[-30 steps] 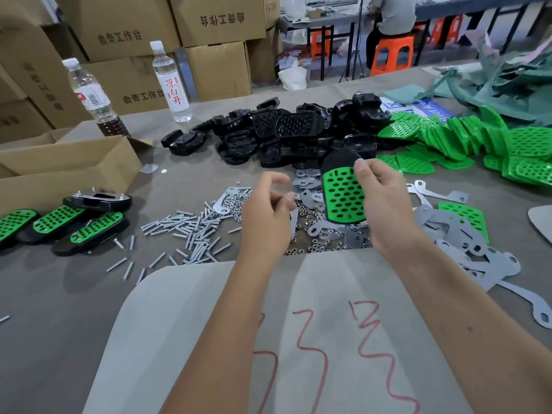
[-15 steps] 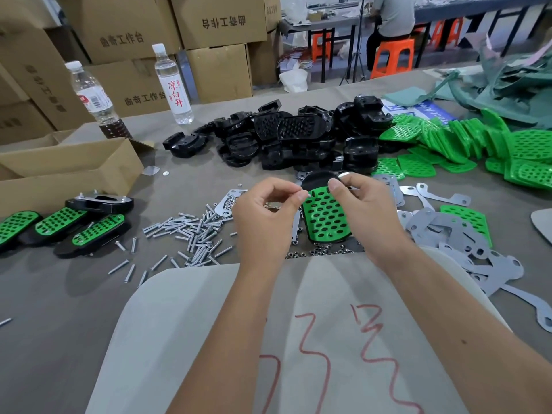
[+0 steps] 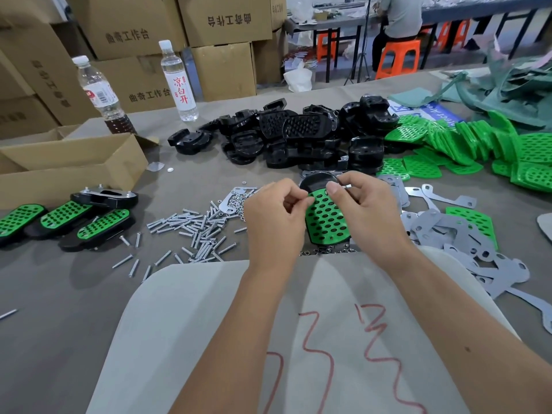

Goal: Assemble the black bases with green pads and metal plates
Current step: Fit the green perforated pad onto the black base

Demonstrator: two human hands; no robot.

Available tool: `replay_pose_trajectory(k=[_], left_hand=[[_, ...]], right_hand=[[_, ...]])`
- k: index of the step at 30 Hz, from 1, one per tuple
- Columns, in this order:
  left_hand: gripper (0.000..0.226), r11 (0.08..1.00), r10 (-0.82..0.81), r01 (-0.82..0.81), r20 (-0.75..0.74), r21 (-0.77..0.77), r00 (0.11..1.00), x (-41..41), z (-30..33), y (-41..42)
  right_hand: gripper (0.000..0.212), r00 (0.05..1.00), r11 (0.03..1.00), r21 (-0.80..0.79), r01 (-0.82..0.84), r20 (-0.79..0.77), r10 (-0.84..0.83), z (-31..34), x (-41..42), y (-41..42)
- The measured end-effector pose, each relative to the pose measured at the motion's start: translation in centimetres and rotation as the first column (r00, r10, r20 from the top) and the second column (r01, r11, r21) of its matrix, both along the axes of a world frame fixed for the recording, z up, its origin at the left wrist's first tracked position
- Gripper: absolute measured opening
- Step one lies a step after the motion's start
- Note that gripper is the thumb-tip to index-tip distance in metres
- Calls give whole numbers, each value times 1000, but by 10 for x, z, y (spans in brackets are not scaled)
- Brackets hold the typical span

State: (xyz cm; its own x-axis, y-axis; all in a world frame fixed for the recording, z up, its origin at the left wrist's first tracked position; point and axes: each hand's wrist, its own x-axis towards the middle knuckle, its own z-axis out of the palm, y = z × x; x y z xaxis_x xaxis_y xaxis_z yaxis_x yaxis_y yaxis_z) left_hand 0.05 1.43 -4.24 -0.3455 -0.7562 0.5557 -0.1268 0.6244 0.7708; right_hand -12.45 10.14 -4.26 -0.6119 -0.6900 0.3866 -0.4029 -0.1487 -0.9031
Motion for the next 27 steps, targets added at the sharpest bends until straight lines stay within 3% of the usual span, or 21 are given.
replay_pose_trajectory(k=[3,8,11,15,18,20,22,23,25,27], left_hand=[[14,970,-80,105,-120,218,990,-1,0,-1],[27,822,-117,262,-299,506,947,0,2,-4],[15,827,-160,275,-263,490,951,2,2,-7],[13,877,-48,122,-168,465,985,1,2,-7],[8,906,-65,102,-102,410,993,5,8,-7],[15,925,-65,62,-6,376,998,13,15,-13],[21,953,23,-87,218,291,976,28,19,-26],[20,960,87,-180,380,215,921,38,20,-34],[19,948,181,-309,662,81,728,57,19,-46],[16,942,176,-330,761,53,624,64,17,-51]], right_hand=[[22,999,999,-22,-36,39,37,3,2,-1],[20,992,998,-68,-15,121,24,3,5,-3],[19,983,995,-90,-49,170,64,3,3,-2],[16,983,994,-55,-99,149,106,4,1,-1],[18,980,998,-37,-54,189,61,3,2,-3],[20,973,1000,-19,-20,231,24,1,1,-4],[25,966,1000,4,-6,258,5,-2,0,-5],[26,963,1000,9,-3,270,0,-3,0,-5],[26,957,1000,4,-1,291,0,-3,0,-6],[24,953,1000,1,-6,302,6,-4,0,-7]])
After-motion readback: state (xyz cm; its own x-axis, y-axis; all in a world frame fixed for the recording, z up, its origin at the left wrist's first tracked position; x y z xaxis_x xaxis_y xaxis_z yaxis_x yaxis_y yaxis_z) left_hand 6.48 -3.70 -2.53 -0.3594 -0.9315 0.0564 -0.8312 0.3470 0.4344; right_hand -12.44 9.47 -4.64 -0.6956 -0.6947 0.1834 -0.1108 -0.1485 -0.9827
